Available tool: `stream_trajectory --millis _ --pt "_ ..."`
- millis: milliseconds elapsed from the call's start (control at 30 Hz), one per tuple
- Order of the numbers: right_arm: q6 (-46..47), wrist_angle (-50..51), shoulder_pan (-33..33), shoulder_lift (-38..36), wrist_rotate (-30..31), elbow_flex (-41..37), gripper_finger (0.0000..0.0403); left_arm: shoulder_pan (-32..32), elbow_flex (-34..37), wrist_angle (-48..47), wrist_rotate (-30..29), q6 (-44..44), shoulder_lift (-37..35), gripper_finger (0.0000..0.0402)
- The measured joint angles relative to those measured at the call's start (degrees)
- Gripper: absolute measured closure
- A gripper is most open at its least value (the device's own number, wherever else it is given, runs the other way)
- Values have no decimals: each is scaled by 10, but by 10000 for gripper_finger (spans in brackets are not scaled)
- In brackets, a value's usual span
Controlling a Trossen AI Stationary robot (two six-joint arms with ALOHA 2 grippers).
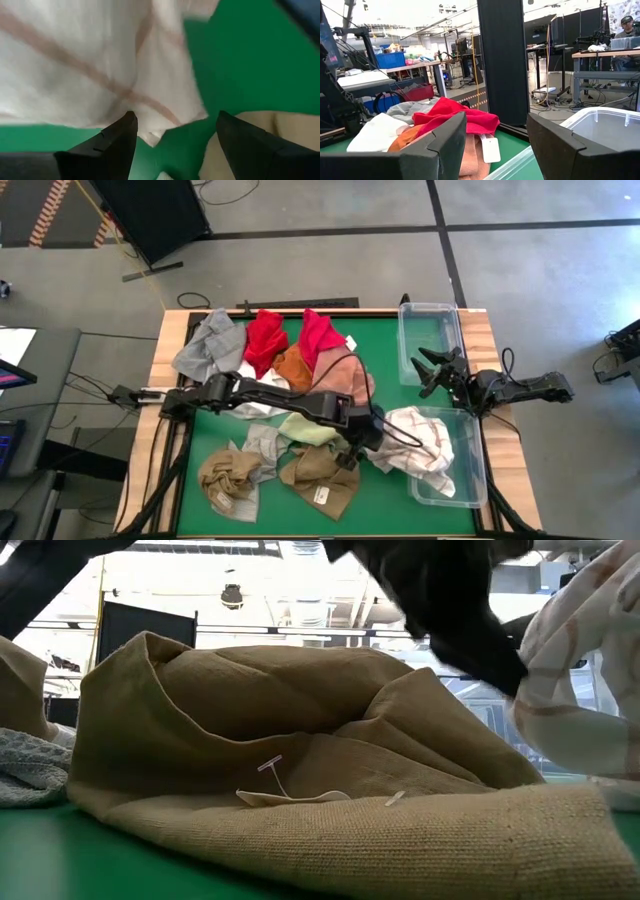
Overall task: Sort towels by color in basket
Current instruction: Put the white patterned towel into the bottom transparent bin
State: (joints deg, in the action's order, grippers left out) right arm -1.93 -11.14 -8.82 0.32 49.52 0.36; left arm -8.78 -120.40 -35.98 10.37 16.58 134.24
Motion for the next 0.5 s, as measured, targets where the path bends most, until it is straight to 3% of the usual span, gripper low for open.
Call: stream_trajectory --millis 500 --pt "0 0 0 0 0 0 165 1 83 231 -22 -117 -2 143"
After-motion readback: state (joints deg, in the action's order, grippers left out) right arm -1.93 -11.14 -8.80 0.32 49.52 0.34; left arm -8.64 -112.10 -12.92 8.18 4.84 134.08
